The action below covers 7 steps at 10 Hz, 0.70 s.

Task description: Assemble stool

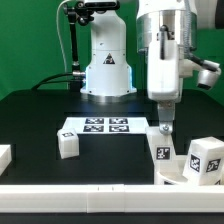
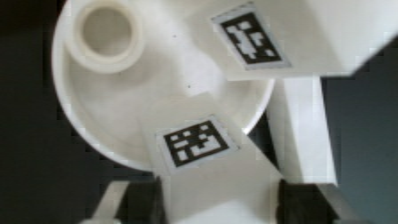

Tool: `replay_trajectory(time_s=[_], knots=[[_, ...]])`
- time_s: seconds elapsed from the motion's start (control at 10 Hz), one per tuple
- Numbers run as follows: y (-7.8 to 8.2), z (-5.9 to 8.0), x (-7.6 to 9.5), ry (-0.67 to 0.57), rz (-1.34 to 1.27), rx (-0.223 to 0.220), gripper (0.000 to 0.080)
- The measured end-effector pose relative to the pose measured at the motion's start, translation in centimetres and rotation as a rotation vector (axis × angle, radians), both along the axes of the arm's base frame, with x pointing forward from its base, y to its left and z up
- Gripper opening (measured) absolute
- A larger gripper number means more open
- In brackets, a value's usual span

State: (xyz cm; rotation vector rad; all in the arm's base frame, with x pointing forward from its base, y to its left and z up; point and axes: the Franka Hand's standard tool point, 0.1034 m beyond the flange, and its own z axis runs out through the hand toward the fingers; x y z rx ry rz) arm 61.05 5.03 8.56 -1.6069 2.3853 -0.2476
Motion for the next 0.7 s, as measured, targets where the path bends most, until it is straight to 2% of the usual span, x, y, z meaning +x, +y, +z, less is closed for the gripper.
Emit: replay_trajectory(time_s=[0.2,0.4,0.5,0.6,0.7], knots=[[0.05,0.02,-0.02,-0.003,-0.094,0.034,0.0312],[0.05,0.01,-0.02,-0.003,-0.091,0.033,0.0312],[0.06,-0.02,-0.05,-0.002,-0.091,0.033,0.0425],[0.06,-0.02,-0.05,-0.002,-0.091,0.033,0.0425],[0.02,-0.06,-0.06,-0.001,-0.075,0.027,0.058]])
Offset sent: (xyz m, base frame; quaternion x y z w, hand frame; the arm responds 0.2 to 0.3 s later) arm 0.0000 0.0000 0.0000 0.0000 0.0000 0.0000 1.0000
